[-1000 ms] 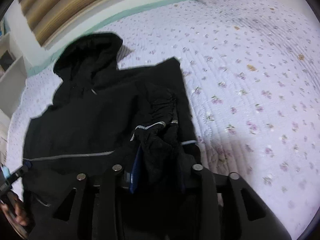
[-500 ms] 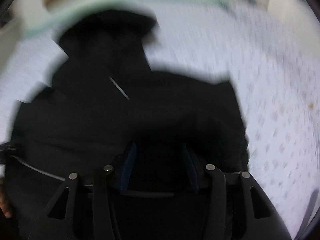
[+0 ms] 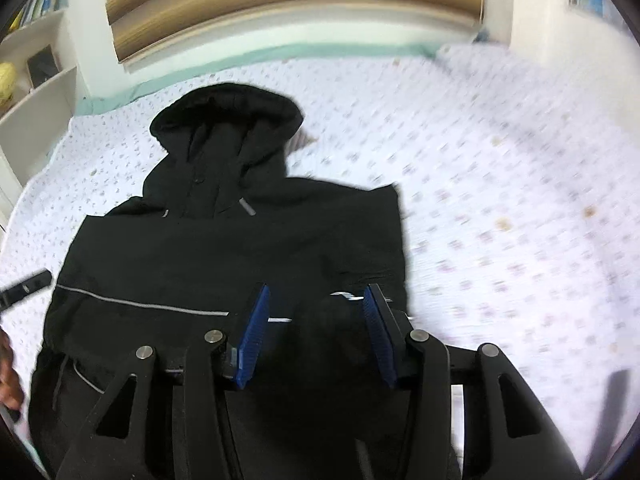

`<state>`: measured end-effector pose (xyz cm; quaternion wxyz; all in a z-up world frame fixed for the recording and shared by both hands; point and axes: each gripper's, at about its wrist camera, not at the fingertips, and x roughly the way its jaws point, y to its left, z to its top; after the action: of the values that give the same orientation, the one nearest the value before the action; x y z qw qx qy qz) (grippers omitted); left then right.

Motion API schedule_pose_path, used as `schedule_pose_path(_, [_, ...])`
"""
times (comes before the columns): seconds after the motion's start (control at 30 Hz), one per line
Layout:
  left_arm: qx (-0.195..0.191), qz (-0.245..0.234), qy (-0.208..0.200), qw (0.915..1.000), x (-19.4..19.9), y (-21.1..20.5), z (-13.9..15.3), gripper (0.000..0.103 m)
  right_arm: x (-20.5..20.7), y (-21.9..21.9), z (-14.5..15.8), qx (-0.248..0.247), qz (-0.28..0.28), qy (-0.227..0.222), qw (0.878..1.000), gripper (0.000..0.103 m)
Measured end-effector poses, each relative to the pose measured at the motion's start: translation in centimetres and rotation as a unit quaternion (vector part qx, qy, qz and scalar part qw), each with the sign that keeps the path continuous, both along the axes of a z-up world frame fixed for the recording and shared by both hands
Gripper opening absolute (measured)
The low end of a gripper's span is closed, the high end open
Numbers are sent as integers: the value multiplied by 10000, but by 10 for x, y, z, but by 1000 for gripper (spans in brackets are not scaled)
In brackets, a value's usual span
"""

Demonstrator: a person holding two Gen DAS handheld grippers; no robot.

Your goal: Fold large clothes

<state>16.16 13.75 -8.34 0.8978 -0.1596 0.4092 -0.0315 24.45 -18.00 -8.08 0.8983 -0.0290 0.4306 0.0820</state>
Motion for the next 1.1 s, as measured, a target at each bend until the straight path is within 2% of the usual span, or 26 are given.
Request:
schedule_pose_path(0.1, [-55, 178, 182, 9997, 4, 3, -6, 61, -4, -13, 2, 63, -40, -23, 10000, 50])
schedule_pose_path(0.17, [27, 308, 455, 9985, 10, 10, -29, 61, 1, -26, -9, 156, -92, 80, 9998, 50])
schedule_pose_path(0.23, [-11, 397, 842, 9957, 19, 20, -65, 61, 8, -32, -30, 173, -130, 300, 9993, 50])
schedule_pose_path(0.27, [-17, 396, 843, 9957, 21, 23, -77, 61, 13, -31, -50, 88, -120, 483, 9987, 50])
schedule_pose_path(0.33, [71, 285, 469, 9985, 16, 22, -83, 64, 20, -29, -82, 93, 26, 714, 9974, 51])
schedule_pose_path(0.37, [126, 215, 297, 9992, 12, 20, -83, 66, 19, -29, -94, 142, 106, 579, 9982, 52])
schedule_pose_path(0.43, [239, 165, -4, 9996, 2, 15, -85, 68, 15, -34, -96, 314, 216, 300, 9988, 54])
schedule_pose_path(0.53, [245, 151, -249, 9993, -8, 15, -86, 68, 11, -49, -96, 861, 210, 224, 9958, 55])
schedule_pose_path(0.6, [212, 168, -254, 9993, -8, 16, -86, 68, 10, -58, -100, 1179, 174, 209, 9927, 55])
schedule_pose_path(0.7, [329, 180, -143, 9992, -2, 14, -87, 68, 16, -61, -100, 1275, 126, 381, 9910, 55])
schedule_pose_path(0.77, [474, 181, 93, 9987, 3, 11, -84, 68, 18, -60, -99, 1191, 94, 523, 9915, 55])
schedule_pose_path(0.87, [800, 105, 673, 9945, 11, 1, -70, 68, 35, -46, -93, 807, -48, 1097, 9907, 56])
schedule_pose_path(0.93, [715, -13, 993, 9925, 12, -1, -49, 68, 44, -36, -82, 540, -126, 1462, 9877, 56])
schedule_pose_path(1.0, [485, -65, 1001, 9938, 8, 2, -26, 68, 50, -28, -60, 324, -75, 1682, 9852, 57])
schedule_pose_path(1.1, [356, 7, 736, 9967, 9, 11, 27, 68, 54, -15, -12, 182, 158, 1491, 9885, 57])
